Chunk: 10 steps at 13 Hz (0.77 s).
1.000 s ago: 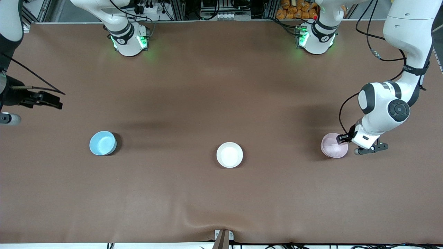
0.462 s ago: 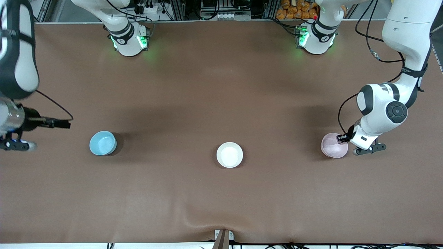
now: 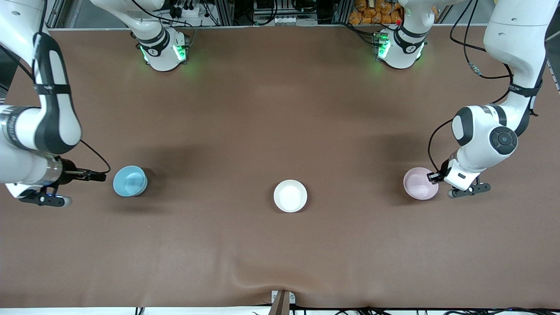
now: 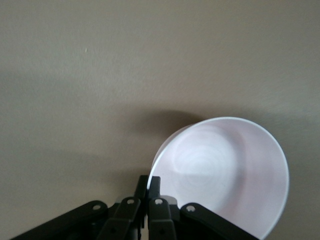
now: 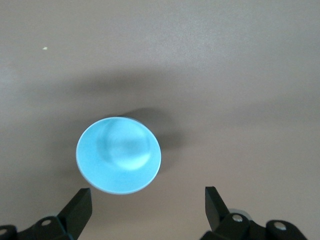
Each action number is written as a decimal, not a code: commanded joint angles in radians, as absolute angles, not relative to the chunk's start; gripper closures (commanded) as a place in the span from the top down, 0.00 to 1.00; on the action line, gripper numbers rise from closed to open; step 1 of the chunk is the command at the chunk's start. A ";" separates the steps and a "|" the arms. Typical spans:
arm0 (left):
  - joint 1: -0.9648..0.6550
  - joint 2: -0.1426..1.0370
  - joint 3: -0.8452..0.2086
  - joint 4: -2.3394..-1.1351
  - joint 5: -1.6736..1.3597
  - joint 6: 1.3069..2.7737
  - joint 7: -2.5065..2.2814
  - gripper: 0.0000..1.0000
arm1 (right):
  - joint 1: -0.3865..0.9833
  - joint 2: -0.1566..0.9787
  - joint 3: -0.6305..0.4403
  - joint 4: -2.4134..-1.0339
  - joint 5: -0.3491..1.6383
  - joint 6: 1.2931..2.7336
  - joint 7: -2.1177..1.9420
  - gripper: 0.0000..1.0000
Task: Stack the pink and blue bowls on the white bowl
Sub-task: 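Grasp the pink bowl with the left gripper while the right gripper reaches the blue bowl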
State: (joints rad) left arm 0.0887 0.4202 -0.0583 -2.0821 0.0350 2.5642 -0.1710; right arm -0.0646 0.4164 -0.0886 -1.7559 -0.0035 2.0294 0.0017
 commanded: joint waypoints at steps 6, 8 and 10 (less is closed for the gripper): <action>0.083 0.347 -0.259 -1.973 0.041 2.387 -0.418 0.00 | -0.087 0.492 -0.074 -1.879 -0.002 2.240 0.028 1.00; 0.074 0.354 -0.291 -1.956 0.041 2.387 -0.465 0.00 | -0.086 0.503 -0.074 -1.894 -0.002 2.240 0.028 1.00; 0.020 0.370 -0.296 -1.921 0.040 2.385 -0.523 0.00 | -0.084 0.509 -0.074 -1.905 0.012 2.241 0.028 1.00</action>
